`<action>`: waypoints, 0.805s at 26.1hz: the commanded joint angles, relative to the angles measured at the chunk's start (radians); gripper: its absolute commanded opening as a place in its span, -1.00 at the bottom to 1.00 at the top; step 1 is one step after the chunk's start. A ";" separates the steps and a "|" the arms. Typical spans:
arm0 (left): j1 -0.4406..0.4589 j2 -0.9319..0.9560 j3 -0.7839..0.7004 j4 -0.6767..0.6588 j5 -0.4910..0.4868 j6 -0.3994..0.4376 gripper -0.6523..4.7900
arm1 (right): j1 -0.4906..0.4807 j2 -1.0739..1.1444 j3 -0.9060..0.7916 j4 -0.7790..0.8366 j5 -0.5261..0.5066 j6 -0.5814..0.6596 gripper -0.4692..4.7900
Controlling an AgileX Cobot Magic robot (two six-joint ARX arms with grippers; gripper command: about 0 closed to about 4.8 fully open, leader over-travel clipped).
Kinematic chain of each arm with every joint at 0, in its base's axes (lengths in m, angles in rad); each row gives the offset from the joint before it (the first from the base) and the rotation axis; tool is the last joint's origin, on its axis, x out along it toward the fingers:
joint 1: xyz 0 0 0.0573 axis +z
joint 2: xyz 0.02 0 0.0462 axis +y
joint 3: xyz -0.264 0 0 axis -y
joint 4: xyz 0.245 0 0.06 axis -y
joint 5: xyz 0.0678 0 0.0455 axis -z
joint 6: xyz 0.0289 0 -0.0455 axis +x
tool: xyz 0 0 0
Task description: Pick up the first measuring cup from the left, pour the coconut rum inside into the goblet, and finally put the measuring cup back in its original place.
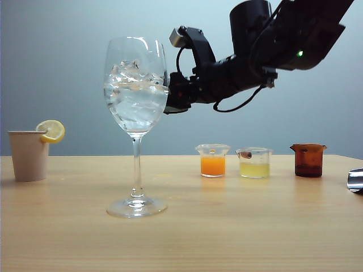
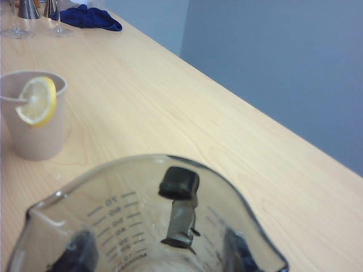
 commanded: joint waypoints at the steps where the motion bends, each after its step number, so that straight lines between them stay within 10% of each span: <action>1: 0.001 -0.002 0.004 0.010 0.007 0.004 -0.78 | 0.001 0.020 0.005 0.068 -0.005 0.017 -0.64; 21: 0.001 0.005 0.004 0.013 0.007 0.004 -0.78 | 0.040 0.164 0.016 0.194 0.057 0.067 -0.66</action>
